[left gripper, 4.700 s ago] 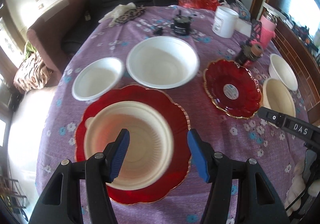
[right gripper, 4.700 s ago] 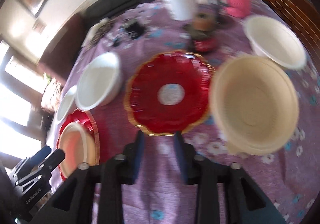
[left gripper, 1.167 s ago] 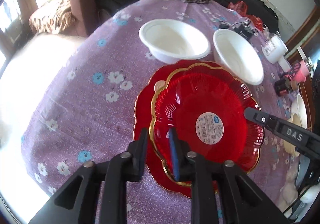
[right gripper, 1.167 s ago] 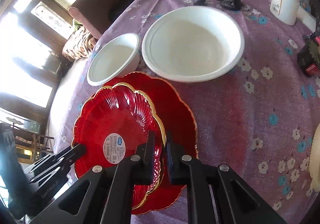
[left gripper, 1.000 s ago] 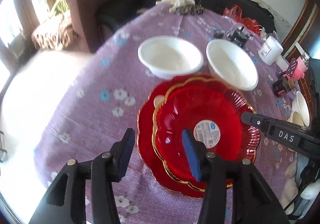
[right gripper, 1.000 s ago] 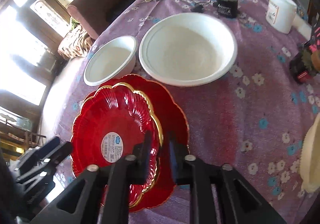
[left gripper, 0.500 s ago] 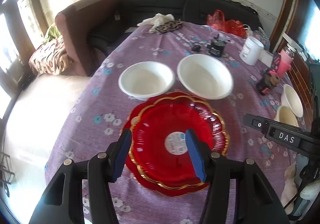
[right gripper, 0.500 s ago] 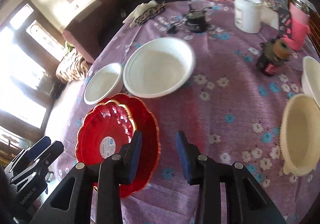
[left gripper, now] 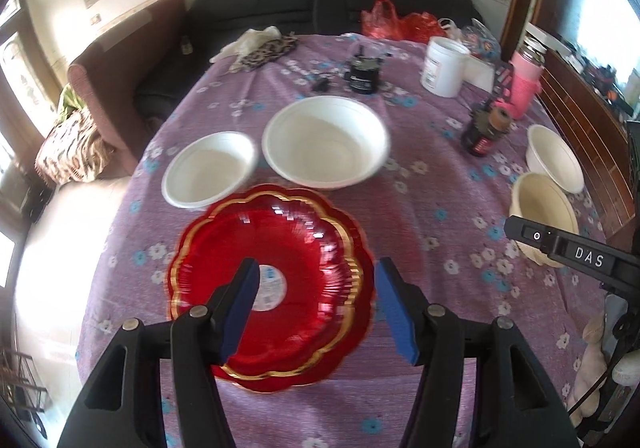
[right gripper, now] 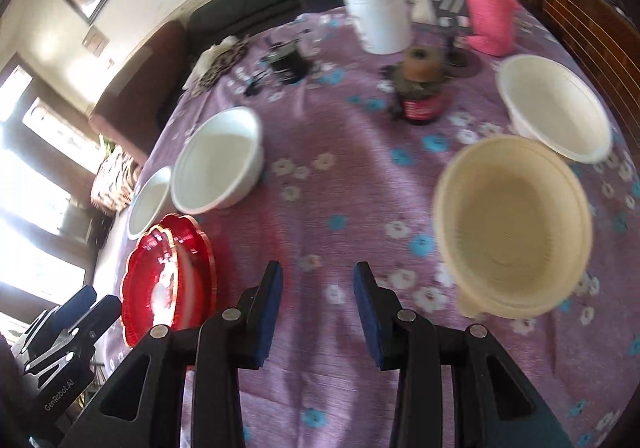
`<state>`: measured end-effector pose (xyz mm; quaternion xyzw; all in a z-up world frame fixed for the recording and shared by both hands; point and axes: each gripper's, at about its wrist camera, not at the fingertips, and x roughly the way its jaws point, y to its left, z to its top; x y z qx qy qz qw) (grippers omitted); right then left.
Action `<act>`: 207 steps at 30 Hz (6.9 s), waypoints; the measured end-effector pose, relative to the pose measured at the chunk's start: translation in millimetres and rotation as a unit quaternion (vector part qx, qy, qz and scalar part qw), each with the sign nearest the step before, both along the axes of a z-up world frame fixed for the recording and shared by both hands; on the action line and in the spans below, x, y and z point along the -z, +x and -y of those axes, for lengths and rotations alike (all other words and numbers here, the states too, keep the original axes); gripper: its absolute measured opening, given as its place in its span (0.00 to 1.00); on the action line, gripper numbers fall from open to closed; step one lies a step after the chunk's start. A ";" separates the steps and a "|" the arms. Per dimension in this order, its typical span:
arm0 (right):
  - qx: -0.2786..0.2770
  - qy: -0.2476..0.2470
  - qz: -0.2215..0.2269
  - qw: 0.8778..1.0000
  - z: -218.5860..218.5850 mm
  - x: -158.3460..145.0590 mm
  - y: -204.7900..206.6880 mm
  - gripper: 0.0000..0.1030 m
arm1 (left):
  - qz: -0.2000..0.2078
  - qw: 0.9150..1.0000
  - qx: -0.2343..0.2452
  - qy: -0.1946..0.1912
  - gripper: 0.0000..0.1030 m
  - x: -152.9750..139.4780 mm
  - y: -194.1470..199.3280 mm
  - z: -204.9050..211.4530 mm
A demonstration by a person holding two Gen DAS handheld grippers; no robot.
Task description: Organize plates and bowls
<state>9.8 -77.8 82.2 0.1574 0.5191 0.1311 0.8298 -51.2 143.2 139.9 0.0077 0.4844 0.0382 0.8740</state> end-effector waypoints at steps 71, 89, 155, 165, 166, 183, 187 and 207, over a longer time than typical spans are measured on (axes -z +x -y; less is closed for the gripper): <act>0.092 -0.044 -0.044 0.994 138.8 52.4 37.8 0.10 | -0.128 0.977 0.107 -0.131 0.13 104.1 121.6 178.8; -0.090 -0.008 0.027 0.996 -71.9 -29.0 21.0 0.11 | -0.057 0.988 -0.054 -0.131 0.14 22.2 27.3 -26.2; -0.201 0.055 -0.110 0.972 -227.7 8.6 138.1 0.35 | -0.070 0.942 -0.249 -0.215 0.65 77.7 69.7 -281.0; -0.196 0.049 -0.112 0.973 -251.7 10.7 152.8 0.35 | -0.092 0.942 -0.230 -0.226 0.65 102.8 101.5 -285.6; -0.190 0.047 -0.103 0.975 -246.9 5.3 153.3 0.35 | -0.088 0.943 -0.231 -0.223 0.65 100.9 99.5 -286.9; -0.004 -0.031 -0.070 0.997 -134.7 22.6 164.1 0.53 | -0.065 0.994 -0.012 -0.090 0.69 53.2 228.1 -162.0; -0.004 -0.025 -0.089 0.996 -139.2 40.2 168.0 0.53 | -0.108 0.990 0.012 -0.086 0.69 75.8 257.1 -139.0; -0.014 -0.006 -0.076 0.997 -140.8 35.5 171.3 0.11 | -0.142 0.983 0.074 -0.094 0.25 82.0 256.7 -95.5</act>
